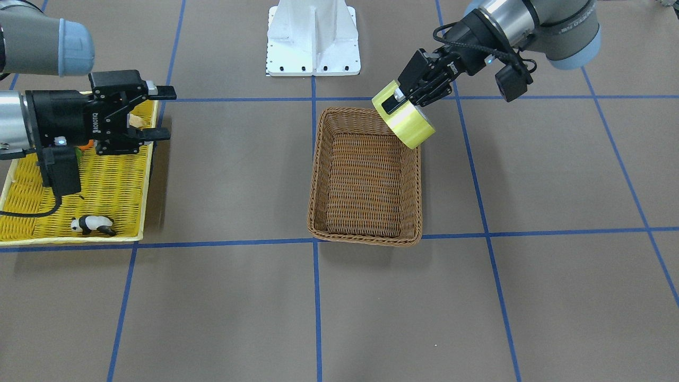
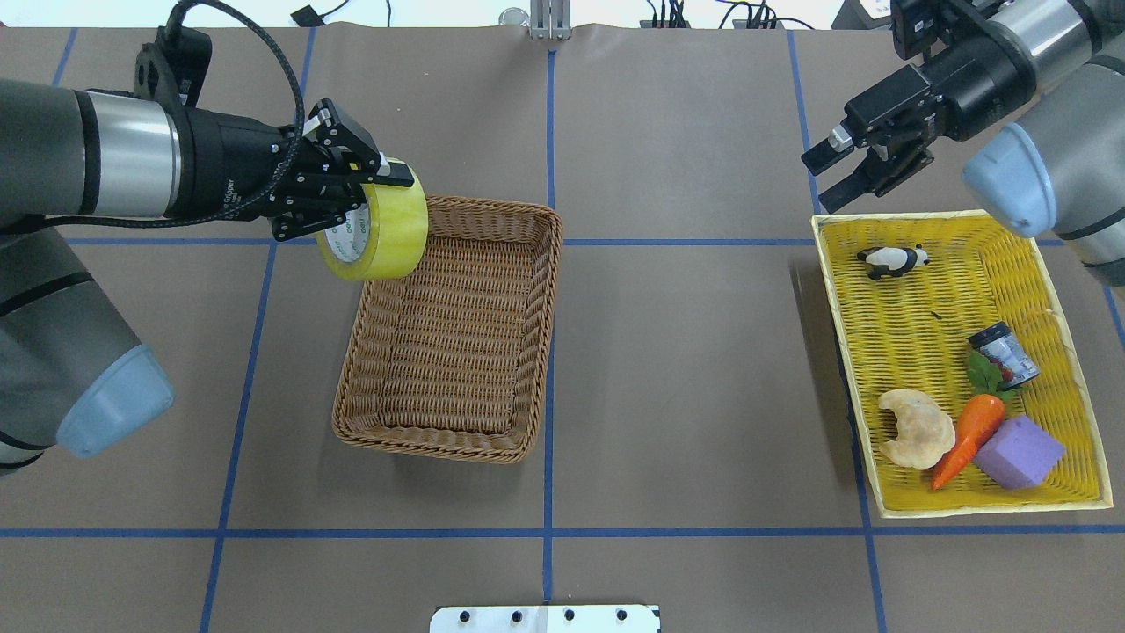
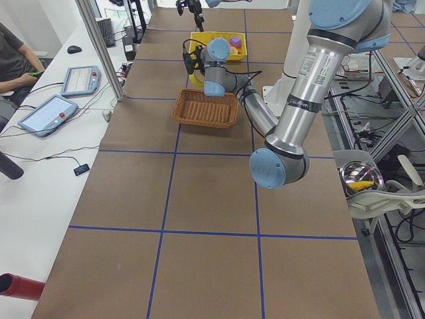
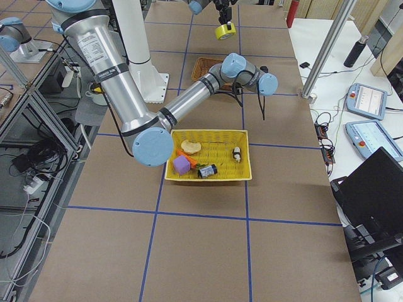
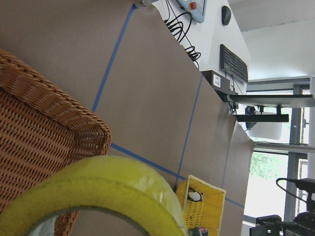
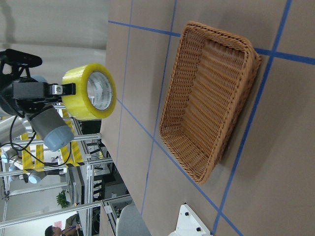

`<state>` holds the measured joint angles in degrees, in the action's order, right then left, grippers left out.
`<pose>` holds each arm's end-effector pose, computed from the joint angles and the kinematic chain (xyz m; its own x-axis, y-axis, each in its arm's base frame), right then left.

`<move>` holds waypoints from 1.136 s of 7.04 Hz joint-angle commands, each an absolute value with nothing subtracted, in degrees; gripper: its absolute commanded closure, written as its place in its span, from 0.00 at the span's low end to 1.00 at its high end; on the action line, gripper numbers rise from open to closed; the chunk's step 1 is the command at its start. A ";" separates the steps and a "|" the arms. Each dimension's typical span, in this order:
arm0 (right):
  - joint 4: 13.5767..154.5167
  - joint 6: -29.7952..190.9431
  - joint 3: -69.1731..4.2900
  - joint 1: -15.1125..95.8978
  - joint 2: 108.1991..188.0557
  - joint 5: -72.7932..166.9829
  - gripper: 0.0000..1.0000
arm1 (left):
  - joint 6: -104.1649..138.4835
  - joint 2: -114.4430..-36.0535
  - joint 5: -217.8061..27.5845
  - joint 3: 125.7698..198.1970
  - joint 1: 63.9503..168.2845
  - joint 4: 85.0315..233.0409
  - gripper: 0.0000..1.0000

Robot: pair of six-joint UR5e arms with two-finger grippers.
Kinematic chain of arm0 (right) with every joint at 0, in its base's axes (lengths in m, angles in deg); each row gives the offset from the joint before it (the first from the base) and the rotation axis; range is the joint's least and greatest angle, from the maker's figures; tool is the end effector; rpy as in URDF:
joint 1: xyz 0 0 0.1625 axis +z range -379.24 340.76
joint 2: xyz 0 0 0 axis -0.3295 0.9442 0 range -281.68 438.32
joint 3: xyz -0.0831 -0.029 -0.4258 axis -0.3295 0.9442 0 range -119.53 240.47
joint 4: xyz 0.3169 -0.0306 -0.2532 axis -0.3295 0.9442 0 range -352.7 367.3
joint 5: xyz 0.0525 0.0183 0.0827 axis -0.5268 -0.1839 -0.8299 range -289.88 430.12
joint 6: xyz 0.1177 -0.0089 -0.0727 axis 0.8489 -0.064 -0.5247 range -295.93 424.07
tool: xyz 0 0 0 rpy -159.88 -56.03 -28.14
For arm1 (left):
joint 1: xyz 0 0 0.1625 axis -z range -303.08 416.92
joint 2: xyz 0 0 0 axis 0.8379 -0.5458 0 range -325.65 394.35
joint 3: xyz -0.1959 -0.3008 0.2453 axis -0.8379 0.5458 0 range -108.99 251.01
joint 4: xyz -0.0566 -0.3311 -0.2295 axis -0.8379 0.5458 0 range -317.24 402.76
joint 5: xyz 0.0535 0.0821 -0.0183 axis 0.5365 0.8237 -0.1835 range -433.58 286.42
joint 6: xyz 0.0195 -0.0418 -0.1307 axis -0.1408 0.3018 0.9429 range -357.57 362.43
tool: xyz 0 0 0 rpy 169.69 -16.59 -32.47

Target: Move tape to another basket

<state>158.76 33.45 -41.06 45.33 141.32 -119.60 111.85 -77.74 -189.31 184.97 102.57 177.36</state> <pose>-0.2602 -0.5395 0.3278 -0.1907 -0.0627 0.9796 0.3467 0.9293 0.1270 0.3349 -0.4473 0.1876 -0.1207 -0.3050 -0.9447 0.3188 0.8893 -0.3278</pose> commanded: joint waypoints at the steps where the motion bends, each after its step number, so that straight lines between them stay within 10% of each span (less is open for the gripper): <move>1: 159.79 42.15 -40.87 45.97 141.34 -111.43 0.00 | 111.85 -77.71 -189.24 186.06 101.92 172.76 1.00; 8: 141.04 62.99 -40.61 48.17 142.46 -76.78 0.00 | 111.85 -82.51 -184.41 186.15 95.25 150.33 1.00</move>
